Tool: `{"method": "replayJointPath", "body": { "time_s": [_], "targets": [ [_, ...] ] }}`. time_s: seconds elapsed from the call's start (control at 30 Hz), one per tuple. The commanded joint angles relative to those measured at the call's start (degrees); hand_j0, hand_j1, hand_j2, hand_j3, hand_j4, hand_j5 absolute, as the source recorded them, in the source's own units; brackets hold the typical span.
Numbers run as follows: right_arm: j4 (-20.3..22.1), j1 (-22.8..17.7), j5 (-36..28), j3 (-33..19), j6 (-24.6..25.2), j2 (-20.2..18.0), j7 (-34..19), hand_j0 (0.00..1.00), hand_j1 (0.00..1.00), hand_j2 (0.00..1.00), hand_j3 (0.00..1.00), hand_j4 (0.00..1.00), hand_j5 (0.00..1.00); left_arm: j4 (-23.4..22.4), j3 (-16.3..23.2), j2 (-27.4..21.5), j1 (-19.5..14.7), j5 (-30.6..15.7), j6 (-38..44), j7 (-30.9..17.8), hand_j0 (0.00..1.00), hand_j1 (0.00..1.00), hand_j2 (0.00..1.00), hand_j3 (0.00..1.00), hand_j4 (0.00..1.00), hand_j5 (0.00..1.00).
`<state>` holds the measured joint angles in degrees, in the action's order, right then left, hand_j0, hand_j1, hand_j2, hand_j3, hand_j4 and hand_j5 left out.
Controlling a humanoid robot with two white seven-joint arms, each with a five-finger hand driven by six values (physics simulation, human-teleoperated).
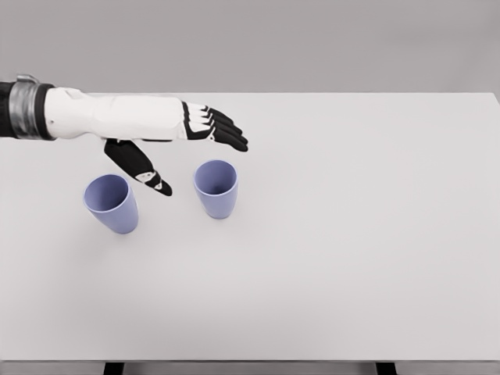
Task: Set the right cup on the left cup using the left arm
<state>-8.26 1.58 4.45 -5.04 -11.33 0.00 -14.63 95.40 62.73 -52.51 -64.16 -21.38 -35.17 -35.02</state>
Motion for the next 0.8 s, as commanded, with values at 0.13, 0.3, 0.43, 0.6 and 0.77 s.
{"method": "replayJointPath", "body": {
  "time_s": [0.13,0.3,0.43,0.6,0.77],
  "targets": [
    [-0.26,-0.53,-0.05,-0.15,-0.01,0.00,0.04,1.00,1.00,1.00,1.00,1.00,1.00,-8.12,0.20,4.17,-0.18,4.42,0.17,0.02,1.00,1.00,1.00,1.00,1.00,1.00],
    [-0.44,-0.53,-0.05,-0.06,-0.01,0.00,0.04,1.00,1.00,1.00,1.00,1.00,1.00,-10.67,0.20,4.26,-0.09,4.86,0.17,0.02,1.00,1.00,1.00,1.00,1.00,1.00],
    [-0.44,-0.53,-0.05,0.03,-0.01,0.00,0.04,1.00,1.00,1.00,1.00,1.00,1.00,-10.76,1.78,5.66,0.35,6.09,0.17,0.02,1.00,1.00,1.00,1.00,1.00,1.00],
    [-0.44,-0.53,-0.05,-0.06,-0.01,0.00,0.04,1.00,1.00,1.00,1.00,1.00,1.00,-12.08,3.89,7.59,1.23,8.20,0.17,0.02,1.00,1.00,1.00,1.00,1.00,1.00],
    [-0.44,-0.53,-0.05,0.03,-0.01,0.00,0.04,1.00,1.00,1.00,1.00,1.00,1.00,-16.91,3.89,11.46,2.02,10.40,0.17,0.02,1.00,1.00,1.00,1.00,1.00,1.00]
  ]
}}
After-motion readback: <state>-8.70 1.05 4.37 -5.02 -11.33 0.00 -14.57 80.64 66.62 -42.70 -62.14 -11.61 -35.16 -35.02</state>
